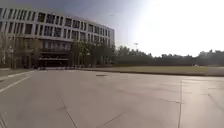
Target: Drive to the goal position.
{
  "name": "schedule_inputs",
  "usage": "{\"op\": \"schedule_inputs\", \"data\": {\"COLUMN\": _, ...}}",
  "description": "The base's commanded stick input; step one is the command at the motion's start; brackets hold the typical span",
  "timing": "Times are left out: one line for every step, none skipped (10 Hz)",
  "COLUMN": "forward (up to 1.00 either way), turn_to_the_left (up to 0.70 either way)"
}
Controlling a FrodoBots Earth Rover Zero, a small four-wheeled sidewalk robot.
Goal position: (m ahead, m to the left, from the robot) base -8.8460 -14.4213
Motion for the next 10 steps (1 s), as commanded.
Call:
{"op": "schedule_inputs", "data": {"forward": 0.7, "turn_to_the_left": 0.0}}
{"op": "schedule_inputs", "data": {"forward": 0.7, "turn_to_the_left": 0.0}}
{"op": "schedule_inputs", "data": {"forward": 0.7, "turn_to_the_left": 0.0}}
{"op": "schedule_inputs", "data": {"forward": 0.7, "turn_to_the_left": 0.0}}
{"op": "schedule_inputs", "data": {"forward": 0.7, "turn_to_the_left": 0.0}}
{"op": "schedule_inputs", "data": {"forward": 0.7, "turn_to_the_left": 0.0}}
{"op": "schedule_inputs", "data": {"forward": 0.7, "turn_to_the_left": 0.0}}
{"op": "schedule_inputs", "data": {"forward": 0.7, "turn_to_the_left": 0.0}}
{"op": "schedule_inputs", "data": {"forward": 0.7, "turn_to_the_left": 0.0}}
{"op": "schedule_inputs", "data": {"forward": 0.7, "turn_to_the_left": 0.0}}
